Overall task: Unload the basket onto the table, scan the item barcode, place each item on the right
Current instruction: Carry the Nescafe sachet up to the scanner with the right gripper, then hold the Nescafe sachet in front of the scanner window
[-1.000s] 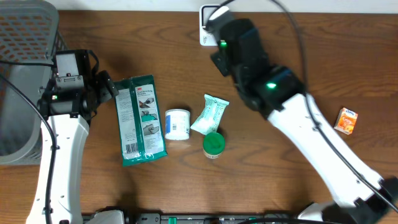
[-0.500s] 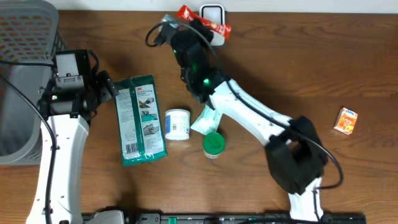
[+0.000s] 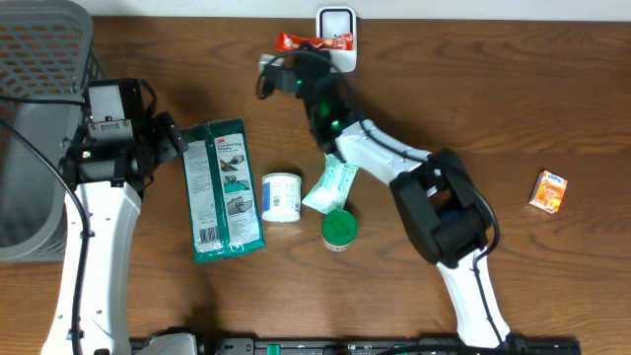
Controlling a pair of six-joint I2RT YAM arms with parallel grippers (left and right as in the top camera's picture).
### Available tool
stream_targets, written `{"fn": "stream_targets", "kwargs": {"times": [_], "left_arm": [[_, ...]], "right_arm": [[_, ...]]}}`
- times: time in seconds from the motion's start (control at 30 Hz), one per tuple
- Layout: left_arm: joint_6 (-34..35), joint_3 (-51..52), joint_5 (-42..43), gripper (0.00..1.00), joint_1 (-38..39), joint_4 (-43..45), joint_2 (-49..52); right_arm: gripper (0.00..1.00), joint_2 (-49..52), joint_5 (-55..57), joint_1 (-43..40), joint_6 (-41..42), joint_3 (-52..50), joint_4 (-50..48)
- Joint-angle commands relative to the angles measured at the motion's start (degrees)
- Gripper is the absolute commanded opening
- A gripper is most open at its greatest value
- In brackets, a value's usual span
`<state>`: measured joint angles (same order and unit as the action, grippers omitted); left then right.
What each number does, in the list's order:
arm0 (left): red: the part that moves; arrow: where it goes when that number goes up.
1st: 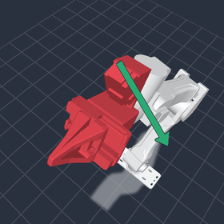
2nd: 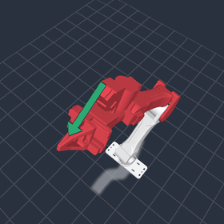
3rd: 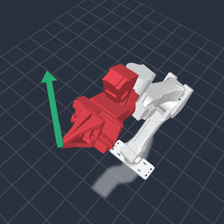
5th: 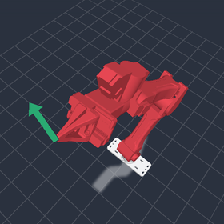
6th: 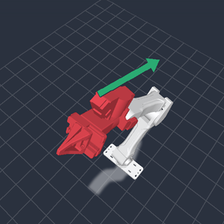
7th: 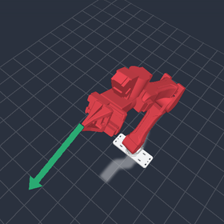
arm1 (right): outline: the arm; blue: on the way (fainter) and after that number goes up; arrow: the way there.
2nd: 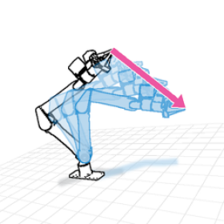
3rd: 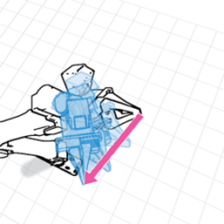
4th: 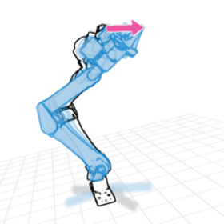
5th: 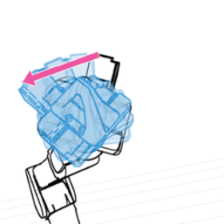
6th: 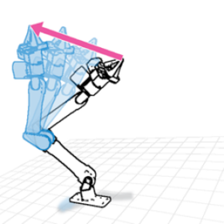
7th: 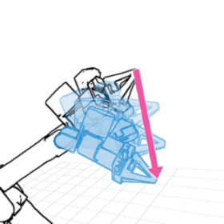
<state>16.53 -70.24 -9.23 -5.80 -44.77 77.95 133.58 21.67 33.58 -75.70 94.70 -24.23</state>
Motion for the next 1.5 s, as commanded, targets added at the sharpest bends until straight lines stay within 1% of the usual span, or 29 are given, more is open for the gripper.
{"fn": "stream_targets", "kwargs": {"times": [0.0,0.13,0.2,0.3,0.4,0.63,0.9,1.03,1.17,1.47], "left_arm": [[0.1,-1.2,-0.6,0.96,-0.2,-0.1,-0.1],[0.1,-1.2,-0.7,0.96,-0.2,-0.1,-0.1],[0.1,-1.2,-0.6,0.96,-0.2,-0.1,-0.1],[0.1,-1.2,-0.7,0.96,-0.2,-0.1,-0.1],[0.1,-1.2,-0.7,0.96,-0.2,-0.1,-0.2],[0.1,-1.2,-0.7,0.96,-0.2,-0.1,-0.2],[0.1,-1.2,-0.7,0.96,-0.2,-0.1,-0.1],[0.1,-1.2,-0.6,0.96,-0.2,-0.1,-0.1],[0.1,-1.2,-0.7,0.96,-0.2,-0.1,-0.1],[0.1,-1.2,-0.7,0.96,-0.2,-0.1,-0.1]], "right_arm": [[0.01,1.2,-7.6,-1.9,-1.5,0.5,-0.5],[0.01,1.4,-13.5,-2.6,-1.5,0.5,-0.7],[0.01,1.4,-14.6,-3.1,-1.4,0.5,-0.7],[0.01,1.5,-16.3,-3.8,0.5,0.5,-0.6],[0.01,1.6,-20.3,-5.1,1.9,0.5,-0.6],[0.01,1.6,-23.6,-8.2,2.6,0.6,-1.3],[0.01,4.1,-23.7,-8.3,2.8,0.9,-1.3],[0.01,7.5,-22.8,-7.8,0.2,2.1,-1.7],[0.01,10.7,-20.4,-6.4,0.2,3.6,-6.6],[0.01,11.0,-21.2,-5.4,0.2,6.9,-7.1]]}}
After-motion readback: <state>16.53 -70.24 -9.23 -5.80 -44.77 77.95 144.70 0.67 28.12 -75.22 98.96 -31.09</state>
